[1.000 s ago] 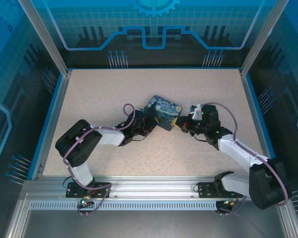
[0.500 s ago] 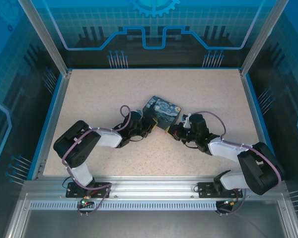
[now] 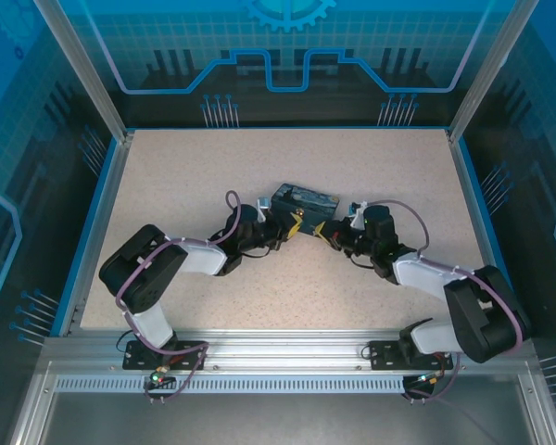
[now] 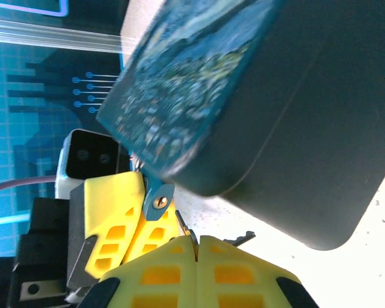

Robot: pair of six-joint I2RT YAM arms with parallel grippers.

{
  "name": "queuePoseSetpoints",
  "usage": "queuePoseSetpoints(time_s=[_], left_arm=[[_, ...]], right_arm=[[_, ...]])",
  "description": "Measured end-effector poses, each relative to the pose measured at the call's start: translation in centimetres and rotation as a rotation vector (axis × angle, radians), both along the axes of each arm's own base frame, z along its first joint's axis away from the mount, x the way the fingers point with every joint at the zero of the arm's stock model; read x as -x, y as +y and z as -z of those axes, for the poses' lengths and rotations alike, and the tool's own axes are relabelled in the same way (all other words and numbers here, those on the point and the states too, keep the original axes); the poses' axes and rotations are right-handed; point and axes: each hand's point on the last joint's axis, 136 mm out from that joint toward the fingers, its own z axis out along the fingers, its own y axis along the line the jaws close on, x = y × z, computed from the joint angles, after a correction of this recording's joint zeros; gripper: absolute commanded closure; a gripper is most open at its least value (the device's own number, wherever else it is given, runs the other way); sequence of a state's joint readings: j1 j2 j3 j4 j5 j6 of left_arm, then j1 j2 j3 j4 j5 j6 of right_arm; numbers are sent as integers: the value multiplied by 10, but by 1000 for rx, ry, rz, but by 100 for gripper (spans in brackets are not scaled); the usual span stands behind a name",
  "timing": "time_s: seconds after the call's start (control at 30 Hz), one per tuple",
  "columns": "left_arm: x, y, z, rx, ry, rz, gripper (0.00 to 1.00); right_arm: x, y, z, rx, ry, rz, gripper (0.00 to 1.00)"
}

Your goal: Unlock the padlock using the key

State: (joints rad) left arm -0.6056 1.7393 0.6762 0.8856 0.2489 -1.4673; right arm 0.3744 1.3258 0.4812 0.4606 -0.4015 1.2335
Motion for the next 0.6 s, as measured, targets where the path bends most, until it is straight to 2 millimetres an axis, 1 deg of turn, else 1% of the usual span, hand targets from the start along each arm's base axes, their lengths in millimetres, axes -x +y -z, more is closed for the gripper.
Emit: queuePoseSetpoints(time_s=[0.1, 0.17, 0.37, 0.5, 0.6], left_arm=[[-4, -1, -12, 46, -36, -12, 100], [-7, -2, -17, 71, -54, -22, 100], [-13, -3, -17, 96, -62, -40, 100], [-19, -5, -20, 103, -75, -51, 100], [-20, -4, -20, 105, -80, -57, 100]], right_arm=[[1, -1, -15, -29, -18, 10, 100], [2, -2, -22, -45, -15, 19, 100], [4, -6, -35, -83, 28, 74, 100], [7, -6, -40, -104, 68, 126, 100], [10, -2, -37, -111, 101, 153, 100]])
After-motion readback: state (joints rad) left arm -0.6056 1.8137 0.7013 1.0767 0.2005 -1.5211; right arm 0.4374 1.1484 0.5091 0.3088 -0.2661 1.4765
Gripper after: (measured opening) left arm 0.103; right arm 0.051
